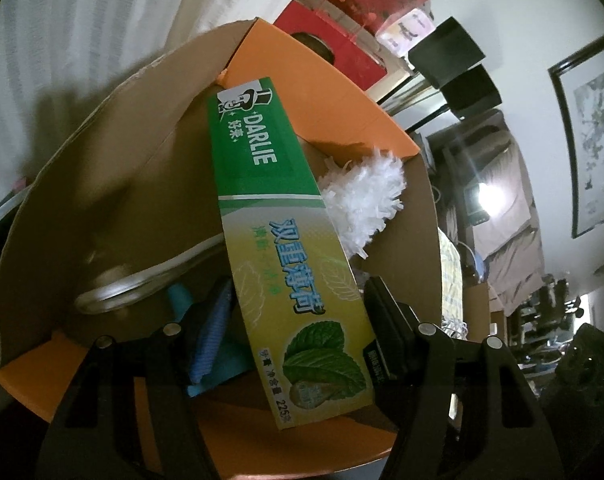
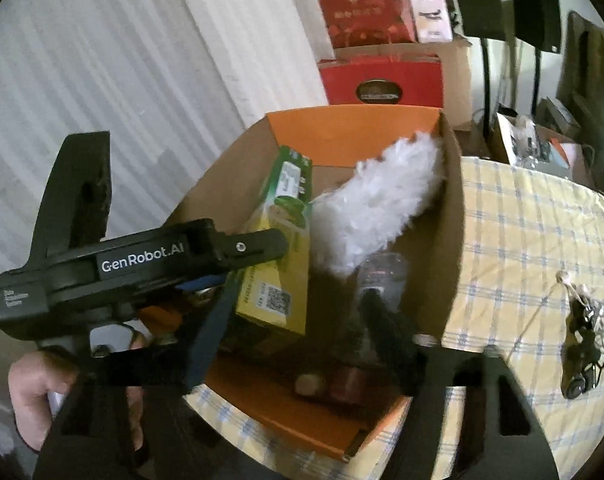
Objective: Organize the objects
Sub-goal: 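Lift the Darlie box with both grippers and lower it into the orange box, then open both grippers to release the Darlie box inside the orange box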
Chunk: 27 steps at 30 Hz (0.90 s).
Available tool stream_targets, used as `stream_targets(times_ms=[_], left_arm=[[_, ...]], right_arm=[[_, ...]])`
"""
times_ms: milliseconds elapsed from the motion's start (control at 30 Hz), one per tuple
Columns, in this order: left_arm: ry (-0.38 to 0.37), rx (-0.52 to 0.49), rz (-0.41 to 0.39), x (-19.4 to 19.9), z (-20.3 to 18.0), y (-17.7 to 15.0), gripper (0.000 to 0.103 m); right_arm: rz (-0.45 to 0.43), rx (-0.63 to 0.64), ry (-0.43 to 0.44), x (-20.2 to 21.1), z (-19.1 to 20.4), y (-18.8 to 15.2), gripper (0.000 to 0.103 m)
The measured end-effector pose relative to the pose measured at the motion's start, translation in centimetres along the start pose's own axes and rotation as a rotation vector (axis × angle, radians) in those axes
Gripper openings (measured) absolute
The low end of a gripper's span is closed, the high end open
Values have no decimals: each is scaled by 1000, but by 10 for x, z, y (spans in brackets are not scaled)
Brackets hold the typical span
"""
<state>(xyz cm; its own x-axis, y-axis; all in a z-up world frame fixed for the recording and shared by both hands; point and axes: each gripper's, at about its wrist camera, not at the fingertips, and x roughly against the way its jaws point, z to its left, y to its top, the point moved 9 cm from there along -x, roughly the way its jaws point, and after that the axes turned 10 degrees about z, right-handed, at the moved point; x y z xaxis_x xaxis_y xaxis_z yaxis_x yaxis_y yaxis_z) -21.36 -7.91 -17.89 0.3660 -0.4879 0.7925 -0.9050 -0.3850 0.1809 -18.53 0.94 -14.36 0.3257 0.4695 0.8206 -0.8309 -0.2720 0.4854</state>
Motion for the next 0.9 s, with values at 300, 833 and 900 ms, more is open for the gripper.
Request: stream_targets(times_ms=[300, 833, 900], left_arm=[[34, -3, -36, 7, -1, -5, 56], [47, -63, -109, 27, -18, -10, 85], [76, -102, -137, 32, -25, -12, 87]], right_arm=[[22, 14, 76, -27, 14, 7, 36], [6, -7, 49, 0, -17, 5, 37], [-2, -11, 28, 10, -20, 1, 47]])
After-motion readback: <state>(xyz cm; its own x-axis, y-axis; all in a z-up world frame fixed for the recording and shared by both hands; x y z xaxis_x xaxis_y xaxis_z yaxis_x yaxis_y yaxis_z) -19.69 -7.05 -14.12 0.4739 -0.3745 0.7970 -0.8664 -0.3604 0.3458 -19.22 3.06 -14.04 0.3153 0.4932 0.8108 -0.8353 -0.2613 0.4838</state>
